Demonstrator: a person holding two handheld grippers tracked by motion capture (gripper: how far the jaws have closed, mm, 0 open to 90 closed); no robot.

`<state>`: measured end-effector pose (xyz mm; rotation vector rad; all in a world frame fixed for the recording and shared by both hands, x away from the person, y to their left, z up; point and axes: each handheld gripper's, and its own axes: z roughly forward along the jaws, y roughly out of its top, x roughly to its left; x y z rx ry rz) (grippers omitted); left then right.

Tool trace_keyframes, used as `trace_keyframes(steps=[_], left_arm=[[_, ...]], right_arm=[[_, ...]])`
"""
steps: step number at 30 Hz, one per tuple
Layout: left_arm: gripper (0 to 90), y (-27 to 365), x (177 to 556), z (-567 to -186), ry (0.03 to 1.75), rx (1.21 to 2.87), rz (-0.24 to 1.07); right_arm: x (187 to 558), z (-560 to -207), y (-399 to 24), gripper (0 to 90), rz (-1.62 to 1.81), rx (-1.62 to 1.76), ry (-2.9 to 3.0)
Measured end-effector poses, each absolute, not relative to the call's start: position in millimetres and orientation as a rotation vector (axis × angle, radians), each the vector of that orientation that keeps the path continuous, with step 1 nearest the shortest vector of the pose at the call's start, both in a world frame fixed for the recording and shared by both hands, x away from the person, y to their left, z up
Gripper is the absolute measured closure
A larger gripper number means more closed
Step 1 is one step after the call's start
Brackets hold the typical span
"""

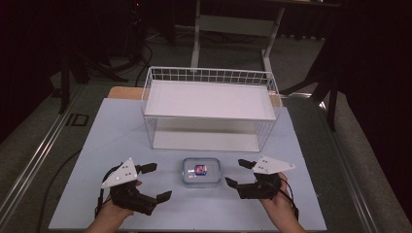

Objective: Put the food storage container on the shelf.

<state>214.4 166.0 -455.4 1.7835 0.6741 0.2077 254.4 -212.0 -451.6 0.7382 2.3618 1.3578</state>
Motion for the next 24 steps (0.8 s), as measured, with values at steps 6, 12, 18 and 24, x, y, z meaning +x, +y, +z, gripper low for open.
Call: trace_keyframes(steps=[6,12,18,24], left_arm=[[1.3,156,233,-454,0.718,1.788,0.171],[1.3,141,246,-455,0.746,1.875,0.146],[1.3,125,263,-467,0.827,1.912,0.106],[1.3,123,278,-477,0.91,1.873,0.045]], right_arm=[[263,-456,-208,24.0,1.313,0.836,2.343],[278,-457,-213,24.7,1.384,0.95,2.336],[291,-460,-208,15.8,1.372,1.123,2.355],[296,-461,-204,12.8,1.36,1.153,2.398]])
